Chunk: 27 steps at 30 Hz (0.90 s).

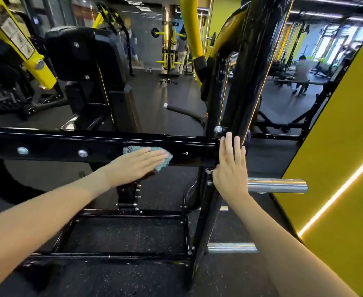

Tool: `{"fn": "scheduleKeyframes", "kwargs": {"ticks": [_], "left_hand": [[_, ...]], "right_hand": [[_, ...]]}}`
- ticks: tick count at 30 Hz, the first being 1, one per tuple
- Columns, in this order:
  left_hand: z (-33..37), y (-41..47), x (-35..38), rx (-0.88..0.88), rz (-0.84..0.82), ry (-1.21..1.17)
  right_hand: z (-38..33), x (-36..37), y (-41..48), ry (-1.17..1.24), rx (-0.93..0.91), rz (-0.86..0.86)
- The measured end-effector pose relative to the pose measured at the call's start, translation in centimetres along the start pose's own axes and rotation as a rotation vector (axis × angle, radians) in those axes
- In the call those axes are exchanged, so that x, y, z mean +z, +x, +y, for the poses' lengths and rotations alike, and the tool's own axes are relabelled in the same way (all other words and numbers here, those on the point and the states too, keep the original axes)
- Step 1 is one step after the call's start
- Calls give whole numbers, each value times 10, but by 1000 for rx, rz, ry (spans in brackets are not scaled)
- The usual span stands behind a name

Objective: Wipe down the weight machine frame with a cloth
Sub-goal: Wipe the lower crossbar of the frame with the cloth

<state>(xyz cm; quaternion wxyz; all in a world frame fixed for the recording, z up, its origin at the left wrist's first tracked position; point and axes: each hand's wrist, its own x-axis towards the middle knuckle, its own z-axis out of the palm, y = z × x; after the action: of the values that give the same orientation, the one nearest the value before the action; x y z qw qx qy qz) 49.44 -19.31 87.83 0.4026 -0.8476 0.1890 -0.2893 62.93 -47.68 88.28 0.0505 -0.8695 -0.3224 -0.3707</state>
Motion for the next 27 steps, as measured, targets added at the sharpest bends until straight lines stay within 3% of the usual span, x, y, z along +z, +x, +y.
{"fn": "scheduleKeyframes", "kwargs": {"ticks": [5,11,17,23,27], "left_hand": [[46,73,-8,-44,13,4],[19,19,-17,-107,-56,84],[51,88,-36,-79,-64,60],[25,21,-33,-128,-159,96],[47,63,-34,-81,-187,69]], "right_hand": [[-3,3,0,-55,8,-25],[-5,1,0,-123,0,-112],[2,-1,-4,-178,-19,-79],[5,0,-4,-225,-46,-62],[-6,-1,-2,-226,-22,-74]]}}
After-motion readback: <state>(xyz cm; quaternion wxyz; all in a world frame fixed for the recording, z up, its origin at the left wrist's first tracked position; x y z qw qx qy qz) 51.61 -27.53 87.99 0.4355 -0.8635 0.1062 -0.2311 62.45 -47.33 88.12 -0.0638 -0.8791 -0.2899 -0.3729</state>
